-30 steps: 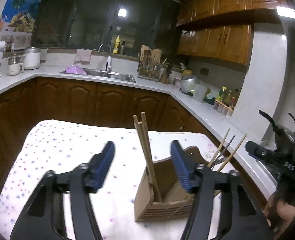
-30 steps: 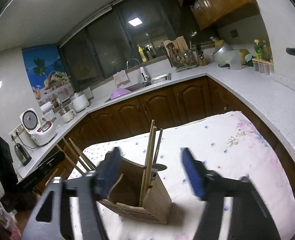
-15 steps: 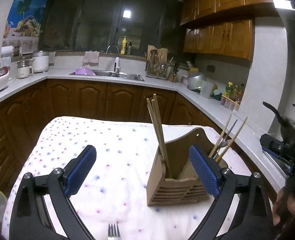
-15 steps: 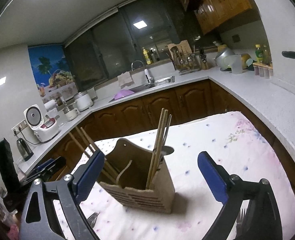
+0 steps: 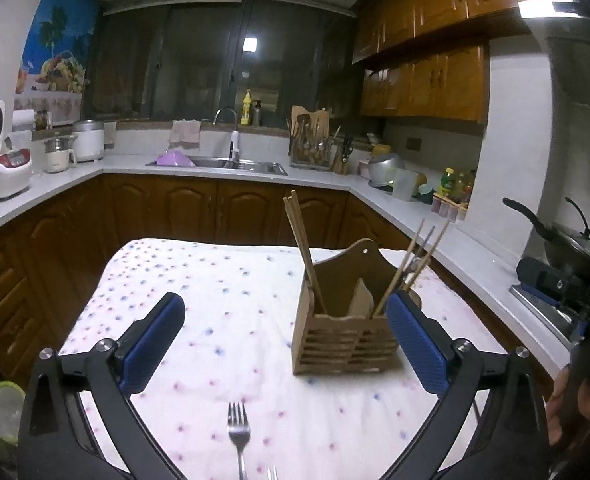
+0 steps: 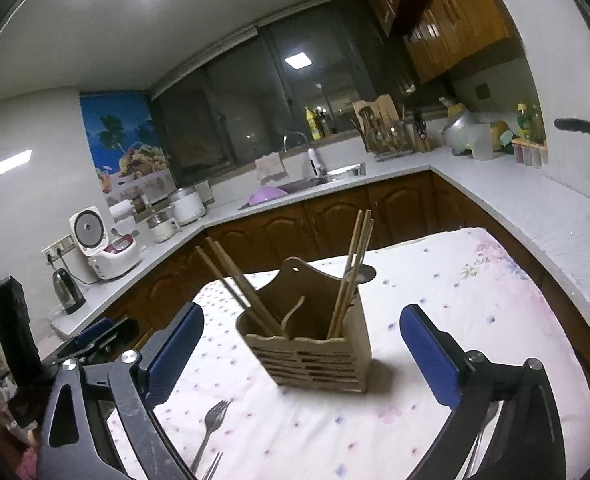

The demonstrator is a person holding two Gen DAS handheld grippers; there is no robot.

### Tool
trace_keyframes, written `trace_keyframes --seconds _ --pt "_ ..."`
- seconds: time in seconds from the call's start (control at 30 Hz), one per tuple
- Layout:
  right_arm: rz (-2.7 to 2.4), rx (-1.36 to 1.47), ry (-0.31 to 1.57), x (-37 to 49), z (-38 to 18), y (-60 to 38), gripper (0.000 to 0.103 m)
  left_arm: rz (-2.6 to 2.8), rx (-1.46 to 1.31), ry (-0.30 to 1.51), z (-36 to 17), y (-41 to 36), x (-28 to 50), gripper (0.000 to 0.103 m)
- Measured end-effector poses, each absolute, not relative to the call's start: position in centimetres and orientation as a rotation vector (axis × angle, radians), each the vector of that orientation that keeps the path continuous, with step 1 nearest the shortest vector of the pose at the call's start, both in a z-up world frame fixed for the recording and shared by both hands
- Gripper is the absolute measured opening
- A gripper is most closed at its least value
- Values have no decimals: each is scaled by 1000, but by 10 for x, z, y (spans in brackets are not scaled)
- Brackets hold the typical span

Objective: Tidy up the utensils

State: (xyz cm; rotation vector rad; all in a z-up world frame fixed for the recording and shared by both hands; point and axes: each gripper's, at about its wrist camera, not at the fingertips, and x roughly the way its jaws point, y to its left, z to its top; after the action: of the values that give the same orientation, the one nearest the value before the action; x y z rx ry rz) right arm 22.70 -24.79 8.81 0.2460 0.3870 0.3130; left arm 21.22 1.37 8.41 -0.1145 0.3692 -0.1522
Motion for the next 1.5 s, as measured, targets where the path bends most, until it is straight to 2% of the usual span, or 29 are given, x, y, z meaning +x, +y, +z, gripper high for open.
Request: trace_keyframes --seconds 0.53,1.5 --pt "318 158 350 149 91 -228 102 -142 -87 321 93 20 133 103" --pt "184 106 306 79 1 -232 103 -50 -31 334 4 19 71 103"
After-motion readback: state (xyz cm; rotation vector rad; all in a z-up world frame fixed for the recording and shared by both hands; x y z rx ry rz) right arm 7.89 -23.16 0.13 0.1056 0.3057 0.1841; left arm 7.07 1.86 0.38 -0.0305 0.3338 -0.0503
